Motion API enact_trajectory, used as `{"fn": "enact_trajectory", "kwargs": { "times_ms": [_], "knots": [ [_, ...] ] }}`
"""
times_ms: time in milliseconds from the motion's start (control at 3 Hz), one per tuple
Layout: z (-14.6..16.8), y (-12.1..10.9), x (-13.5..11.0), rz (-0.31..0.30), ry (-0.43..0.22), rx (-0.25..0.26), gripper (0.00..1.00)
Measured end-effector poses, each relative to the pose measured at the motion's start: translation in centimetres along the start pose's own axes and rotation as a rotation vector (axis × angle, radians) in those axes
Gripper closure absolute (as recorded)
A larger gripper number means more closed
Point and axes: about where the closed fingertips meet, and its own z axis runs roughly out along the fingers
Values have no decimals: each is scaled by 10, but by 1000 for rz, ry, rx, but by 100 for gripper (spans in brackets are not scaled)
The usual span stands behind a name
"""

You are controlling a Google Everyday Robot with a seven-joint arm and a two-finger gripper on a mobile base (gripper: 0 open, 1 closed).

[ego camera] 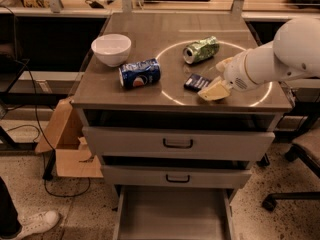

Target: Pick rxbar blueberry from bottom drawer and place on counter

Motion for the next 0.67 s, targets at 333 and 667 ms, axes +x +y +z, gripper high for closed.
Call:
{"fn": "enact_trajectory", "kwargs": {
  "times_ms": [333, 667],
  "knots": [
    [0, 0, 0, 0, 0, 0, 0],
    [0, 0, 0, 0, 0, 0, 0]
  ]
}}
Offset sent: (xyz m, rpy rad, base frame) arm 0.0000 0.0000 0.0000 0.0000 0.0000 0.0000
